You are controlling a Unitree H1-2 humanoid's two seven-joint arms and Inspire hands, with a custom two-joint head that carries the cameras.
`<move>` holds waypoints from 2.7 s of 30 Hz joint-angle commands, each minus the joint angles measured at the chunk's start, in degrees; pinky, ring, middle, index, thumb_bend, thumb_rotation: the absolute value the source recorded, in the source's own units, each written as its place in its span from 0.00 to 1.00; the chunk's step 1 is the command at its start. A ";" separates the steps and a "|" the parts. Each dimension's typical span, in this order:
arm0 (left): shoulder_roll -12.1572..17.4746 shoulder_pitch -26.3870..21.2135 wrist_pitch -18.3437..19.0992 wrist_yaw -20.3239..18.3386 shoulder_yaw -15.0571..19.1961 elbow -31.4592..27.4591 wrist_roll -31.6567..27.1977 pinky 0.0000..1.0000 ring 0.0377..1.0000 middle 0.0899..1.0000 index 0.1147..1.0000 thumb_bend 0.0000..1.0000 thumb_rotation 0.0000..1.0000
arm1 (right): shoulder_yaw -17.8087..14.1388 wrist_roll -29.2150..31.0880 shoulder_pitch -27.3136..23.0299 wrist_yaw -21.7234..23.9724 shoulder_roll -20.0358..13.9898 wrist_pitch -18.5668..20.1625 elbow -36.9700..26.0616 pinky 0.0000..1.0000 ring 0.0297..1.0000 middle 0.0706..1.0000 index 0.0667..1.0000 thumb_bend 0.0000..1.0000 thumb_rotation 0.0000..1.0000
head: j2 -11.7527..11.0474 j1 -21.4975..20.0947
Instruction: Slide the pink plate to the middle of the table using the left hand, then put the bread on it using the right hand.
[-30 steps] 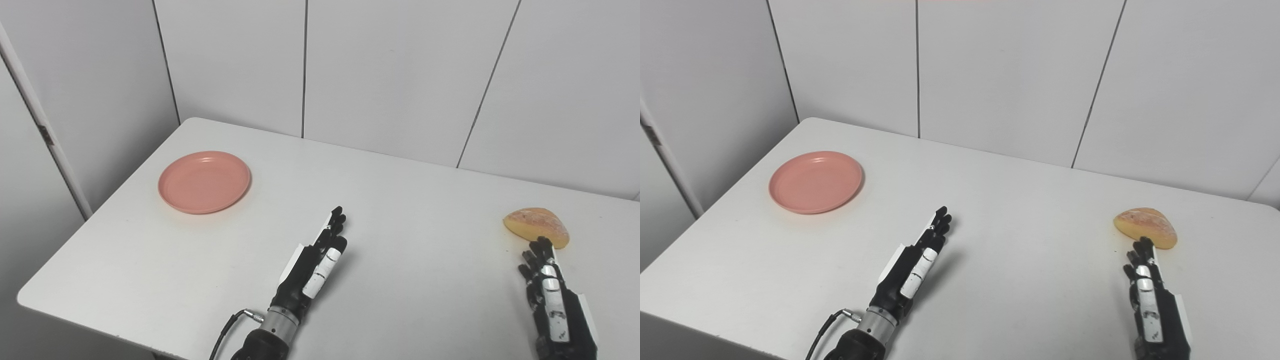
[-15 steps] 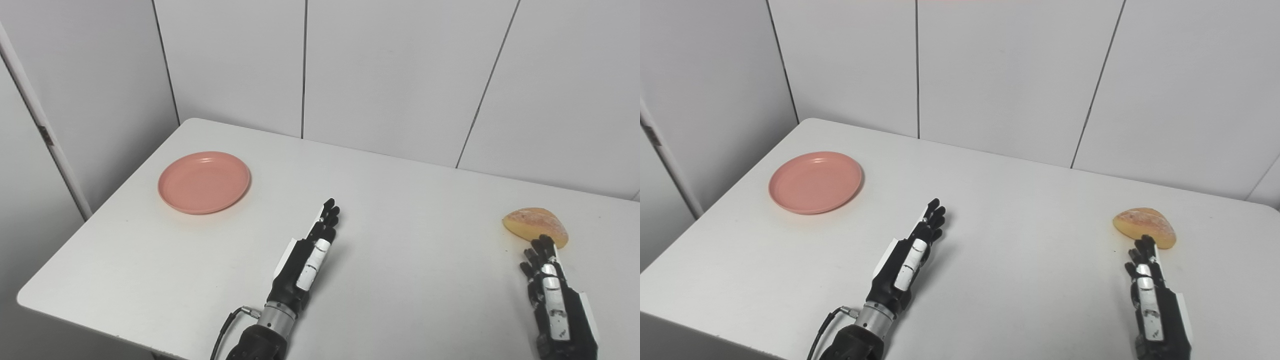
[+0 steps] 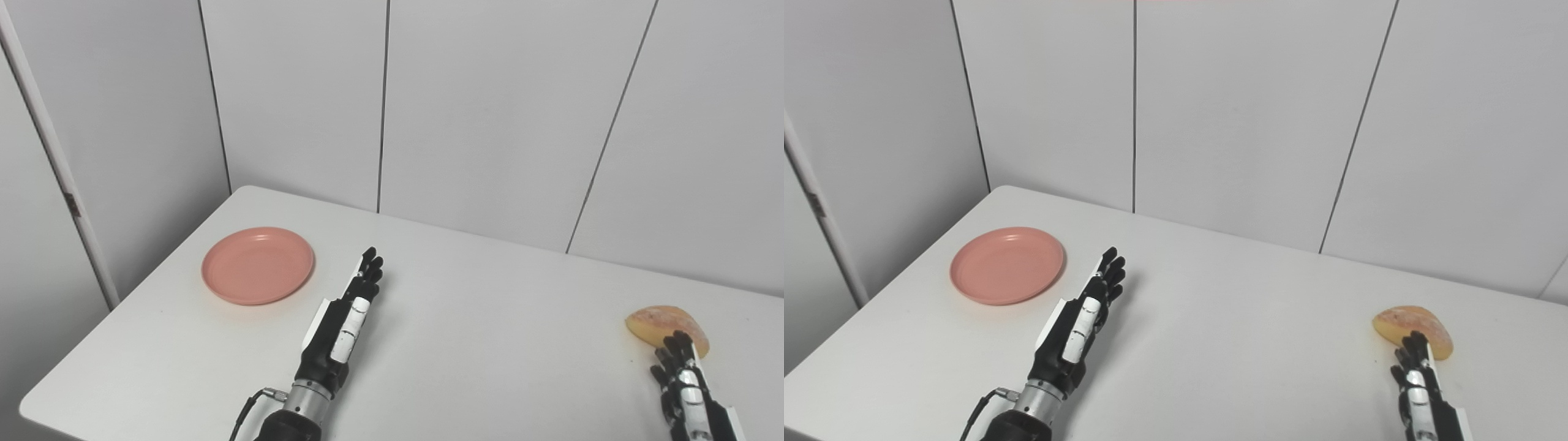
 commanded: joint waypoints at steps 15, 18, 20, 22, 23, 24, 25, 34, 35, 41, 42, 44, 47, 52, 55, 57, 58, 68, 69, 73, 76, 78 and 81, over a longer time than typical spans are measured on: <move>8.83 -9.36 1.75 1.45 9.58 1.11 -4.56 0.99 0.93 0.92 0.92 0.76 1.00 | 0.92 0.18 1.77 0.59 1.52 -3.92 4.36 1.00 1.00 1.00 1.00 0.55 0.93 | 0.15 -0.76; 10.33 -10.96 2.08 2.18 11.39 2.59 -5.40 0.93 0.90 0.89 0.89 0.76 1.00 | 1.05 0.28 2.02 0.75 1.61 -3.50 3.76 1.00 1.00 1.00 1.00 0.56 0.92 | 0.24 -0.25; 10.43 -11.89 1.68 3.20 12.64 4.07 -5.82 0.84 0.84 0.83 0.83 0.77 1.00 | 1.11 0.29 2.06 0.88 1.54 -3.56 3.71 1.00 1.00 1.00 1.00 0.55 0.91 | 0.20 -0.10; 10.37 -12.64 0.81 3.96 13.52 5.61 -5.98 0.76 0.77 0.77 0.78 0.77 1.00 | 1.18 0.06 2.03 0.89 1.45 -3.85 3.85 1.00 1.00 1.00 1.00 0.55 0.91 | 0.21 0.00; 10.37 -12.92 0.36 4.07 13.80 6.27 -6.01 0.74 0.76 0.75 0.76 0.78 1.00 | 1.22 -0.04 2.01 0.90 1.40 -3.96 3.92 1.00 1.00 1.00 1.00 0.55 0.91 | 0.20 0.01; 10.44 -13.19 -0.10 4.20 13.98 6.95 -5.82 0.73 0.75 0.75 0.75 0.78 1.00 | 1.23 -0.10 1.99 0.91 1.37 -3.94 3.97 1.00 1.00 1.00 1.00 0.55 0.91 | 0.18 0.07; 10.54 -13.39 -0.50 4.33 14.11 7.50 -5.64 0.71 0.73 0.72 0.74 0.78 1.00 | 1.21 -0.06 1.99 0.88 1.40 -3.87 3.95 1.00 1.00 1.00 1.00 0.55 0.92 | 0.18 0.07; 10.61 -14.70 -1.98 5.16 15.49 10.98 -7.25 0.56 0.48 0.49 0.58 0.75 1.00 | 1.21 0.63 1.79 1.77 1.08 -4.30 4.68 1.00 1.00 1.00 1.00 0.54 0.93 | 0.12 0.50; 10.67 -14.82 -1.75 5.18 15.59 11.03 -7.41 0.56 0.47 0.48 0.58 0.75 1.00 | 1.16 0.70 1.79 1.90 1.10 -4.32 4.69 1.00 1.00 1.00 1.00 0.54 0.93 | 0.21 0.51; 12.37 -16.60 -1.87 6.37 16.31 13.15 -6.29 0.51 0.51 0.51 0.58 0.74 1.00 | 1.03 0.54 2.05 2.11 1.15 -4.26 4.24 1.00 1.00 1.00 1.00 0.54 0.94 | 0.47 1.00; 12.99 -17.11 -1.90 6.80 16.48 13.82 -5.68 0.53 0.52 0.52 0.58 0.74 1.00 | 1.00 0.60 2.09 2.15 1.13 -4.19 4.17 1.00 1.00 1.00 1.00 0.54 0.94 | 0.52 1.15; 14.07 -18.11 -2.47 7.84 16.82 15.44 -4.40 0.55 0.53 0.53 0.59 0.73 1.00 | 0.97 0.69 2.18 2.25 1.06 -4.16 4.05 1.00 1.00 1.00 1.00 0.55 0.94 | 0.52 1.47; 15.79 -19.66 -2.99 8.40 17.51 18.26 -4.13 0.56 0.54 0.53 0.58 0.75 1.00 | 0.94 0.66 2.32 2.20 1.11 -4.08 3.76 1.00 1.00 1.00 1.00 0.55 0.94 | 0.53 1.53; 18.49 -21.28 -3.89 7.74 18.02 21.66 -5.00 0.56 0.54 0.54 0.59 0.73 1.00 | 0.98 0.51 2.37 2.26 1.05 -4.27 3.70 1.00 1.00 1.00 1.00 0.55 0.95 | 0.63 1.87; 19.53 -21.64 -4.14 7.55 17.79 22.83 -5.06 0.57 0.55 0.54 0.59 0.72 1.00 | 0.97 0.49 2.27 2.28 1.06 -4.42 3.96 1.00 1.00 1.00 1.00 0.54 0.96 | 0.66 1.85; 20.10 -21.96 -4.20 7.68 17.57 23.90 -4.75 0.59 0.56 0.55 0.60 0.72 1.00 | 0.92 0.44 2.25 2.19 1.11 -4.40 4.04 1.00 1.00 1.00 1.00 0.54 0.95 | 0.73 1.86; 20.30 -22.19 -4.37 7.79 17.52 24.62 -4.68 0.59 0.56 0.55 0.60 0.72 1.00 | 0.89 0.49 2.22 2.23 1.12 -4.44 4.10 1.00 1.00 1.00 1.00 0.54 0.95 | 0.77 1.86; 22.97 -24.89 -8.26 6.82 17.19 34.15 -4.91 0.60 0.57 0.56 0.62 0.75 1.00 | 0.66 1.24 2.44 2.87 0.94 -4.05 3.96 1.00 1.00 1.00 1.00 0.57 0.94 | 1.13 2.20; 23.27 -25.19 -8.58 6.72 17.07 35.12 -4.85 0.59 0.57 0.56 0.62 0.75 1.00 | 0.65 1.38 2.45 2.98 0.94 -4.07 3.95 1.00 1.00 1.00 1.00 0.57 0.94 | 1.19 2.28; 24.79 -26.54 -10.45 6.56 16.13 39.74 -3.69 0.60 0.58 0.57 0.64 0.75 1.00 | 0.75 1.19 2.60 2.96 0.83 -4.23 3.77 1.00 1.00 1.00 1.00 0.57 0.95 | 1.23 2.58; 25.79 -27.59 -11.35 7.33 15.25 43.01 -2.45 0.61 0.58 0.58 0.64 0.75 1.00 | 0.79 1.36 2.69 3.17 0.73 -4.38 3.72 1.00 1.00 1.00 1.00 0.57 0.95 | 1.21 2.76; 26.34 -28.39 -11.39 8.17 14.76 44.98 -1.43 0.61 0.59 0.58 0.65 0.74 1.00 | 0.78 1.41 2.77 3.23 0.71 -4.52 3.59 1.00 1.00 1.00 1.00 0.56 0.95 | 1.26 2.88; 27.00 -29.33 -11.25 8.81 14.23 47.13 -0.65 0.61 0.59 0.59 0.66 0.74 1.00 | 0.80 1.21 2.87 3.18 0.62 -4.48 3.44 1.00 1.00 1.00 1.00 0.56 0.95 | 1.23 3.07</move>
